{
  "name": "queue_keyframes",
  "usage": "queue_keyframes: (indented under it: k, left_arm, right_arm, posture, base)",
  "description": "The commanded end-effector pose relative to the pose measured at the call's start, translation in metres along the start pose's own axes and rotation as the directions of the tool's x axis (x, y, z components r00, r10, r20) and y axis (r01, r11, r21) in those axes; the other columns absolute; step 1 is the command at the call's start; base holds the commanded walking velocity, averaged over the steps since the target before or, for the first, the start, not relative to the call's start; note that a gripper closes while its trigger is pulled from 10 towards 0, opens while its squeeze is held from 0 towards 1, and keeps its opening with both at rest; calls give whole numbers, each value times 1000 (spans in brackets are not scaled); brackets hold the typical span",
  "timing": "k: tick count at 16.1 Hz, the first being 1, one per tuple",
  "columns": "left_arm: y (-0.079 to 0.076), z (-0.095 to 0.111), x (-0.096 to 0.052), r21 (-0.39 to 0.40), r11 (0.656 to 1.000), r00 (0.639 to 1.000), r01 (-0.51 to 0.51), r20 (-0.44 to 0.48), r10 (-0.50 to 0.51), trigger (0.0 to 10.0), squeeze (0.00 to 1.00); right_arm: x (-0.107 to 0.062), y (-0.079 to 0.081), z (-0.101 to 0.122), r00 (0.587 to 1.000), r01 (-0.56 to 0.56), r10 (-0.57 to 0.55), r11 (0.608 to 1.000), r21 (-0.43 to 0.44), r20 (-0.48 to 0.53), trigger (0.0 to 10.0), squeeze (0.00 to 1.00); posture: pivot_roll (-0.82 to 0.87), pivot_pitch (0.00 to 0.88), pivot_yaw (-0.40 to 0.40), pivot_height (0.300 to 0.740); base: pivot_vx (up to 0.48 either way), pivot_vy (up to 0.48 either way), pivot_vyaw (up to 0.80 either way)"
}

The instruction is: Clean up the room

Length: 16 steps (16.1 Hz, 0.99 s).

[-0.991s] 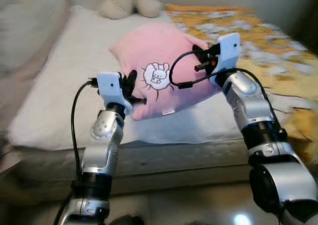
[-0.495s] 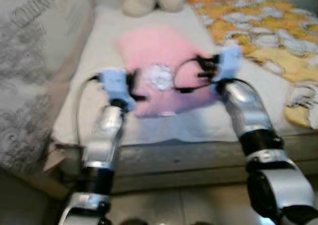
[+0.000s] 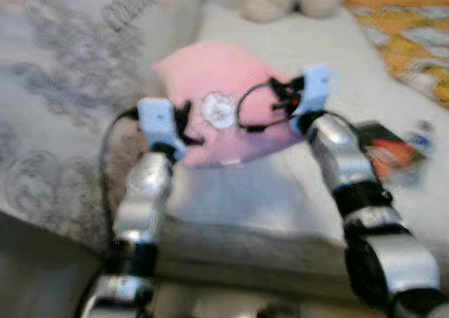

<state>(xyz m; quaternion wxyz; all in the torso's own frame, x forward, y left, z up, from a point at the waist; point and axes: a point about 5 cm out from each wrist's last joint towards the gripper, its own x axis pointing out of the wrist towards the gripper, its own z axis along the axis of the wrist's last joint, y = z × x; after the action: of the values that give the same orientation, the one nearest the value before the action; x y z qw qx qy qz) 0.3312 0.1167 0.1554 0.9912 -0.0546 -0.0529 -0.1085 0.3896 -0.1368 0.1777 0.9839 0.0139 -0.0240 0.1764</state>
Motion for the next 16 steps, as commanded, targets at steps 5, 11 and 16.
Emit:
queue_keyframes:
  k: [5, 11, 16]
  left_arm:
    - [13, 11, 3, 59, 998, 1000, 18, 21, -19, 0, 0]
    - [17, 13, 6, 99, 994, 999, 39, 7, -39, 0, 0]
    - [34, 14, 22, 201, 971, 991, 130, -45, -123, 0, 0]
  right_arm:
    - [3, 6, 10, 998, -13, 13, 1000, -12, 59, 0, 286]
    - [1, 6, 5, 999, -7, 8, 1000, -8, 53, 0, 286]
    - [1, 6, -3, 999, 27, -28, 1000, 10, 29, 0, 286]
  posture:
    - [-64, 0, 49, 740]
    - [-68, 0, 62, 740]
    - [-62, 0, 68, 740]
  base:
    - [288, 0, 0]
    - [0, 0, 0]
    - [0, 0, 0]
